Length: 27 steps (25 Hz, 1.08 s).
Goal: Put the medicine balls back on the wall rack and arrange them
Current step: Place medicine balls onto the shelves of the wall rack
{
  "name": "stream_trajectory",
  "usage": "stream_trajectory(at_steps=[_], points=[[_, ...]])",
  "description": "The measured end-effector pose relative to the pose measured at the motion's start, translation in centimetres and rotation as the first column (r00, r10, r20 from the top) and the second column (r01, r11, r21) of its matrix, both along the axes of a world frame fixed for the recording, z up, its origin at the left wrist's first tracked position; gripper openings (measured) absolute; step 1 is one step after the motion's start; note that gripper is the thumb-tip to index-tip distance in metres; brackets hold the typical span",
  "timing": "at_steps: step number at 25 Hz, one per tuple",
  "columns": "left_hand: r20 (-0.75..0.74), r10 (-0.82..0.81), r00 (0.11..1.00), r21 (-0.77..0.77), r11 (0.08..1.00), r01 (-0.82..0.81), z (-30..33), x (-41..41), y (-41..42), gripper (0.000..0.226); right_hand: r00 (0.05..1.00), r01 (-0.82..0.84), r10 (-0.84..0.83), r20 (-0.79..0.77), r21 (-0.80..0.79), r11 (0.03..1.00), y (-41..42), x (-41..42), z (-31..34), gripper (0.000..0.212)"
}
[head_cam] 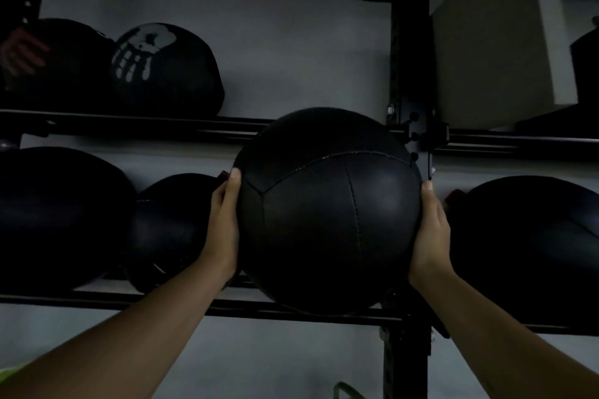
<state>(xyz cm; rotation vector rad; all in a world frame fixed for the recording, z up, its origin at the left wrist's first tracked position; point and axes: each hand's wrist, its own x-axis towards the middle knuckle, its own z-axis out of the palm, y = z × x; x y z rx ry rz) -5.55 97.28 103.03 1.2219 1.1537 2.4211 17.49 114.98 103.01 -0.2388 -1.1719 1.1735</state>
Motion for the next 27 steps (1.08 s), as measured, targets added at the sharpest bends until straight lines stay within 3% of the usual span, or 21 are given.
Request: stream_trajectory(at_steps=[4, 6, 9, 14, 21, 27], points=[[0.014, -0.044, 0.999, -0.117, 0.992, 0.045, -1.5, -2.6, 3.3, 0.103, 0.993, 0.072, -0.073, 0.089, 0.008, 0.997, 3.6, -2.6, -2.2, 0.058], [-0.070, 0.017, 0.997, -0.185, 0.982, -0.030, -1.4, -3.0, 5.0, 0.111, 0.988, 0.115, -0.119, 0.102, 0.047, 0.992, 5.4, -3.7, -2.9, 0.048], [-0.265, 0.171, 0.949, -0.154, 0.964, -0.217, -0.3, -3.2, 7.9, 0.109, 0.970, 0.180, -0.210, 0.123, 0.217, 0.959, 7.3, -5.4, -2.2, 0.044], [-0.223, 0.267, 0.937, -0.050, 0.957, -0.285, -0.2, -5.1, 11.3, 0.088, 0.928, 0.259, -0.325, 0.181, 0.312, 0.914, 9.0, -7.3, -1.2, 0.051], [-0.322, 0.262, 0.910, -0.145, 0.936, -0.321, 0.0, -3.9, 9.6, 0.084, 0.872, 0.214, -0.350, 0.342, 0.376, 0.901, 8.5, -5.6, -0.9, 0.057], [-0.387, 0.322, 0.864, -0.308, 0.838, -0.451, -0.7, -1.1, 7.7, 0.076, 0.711, 0.146, -0.375, 0.595, 0.397, 0.906, 6.2, -3.0, -1.4, 0.066]])
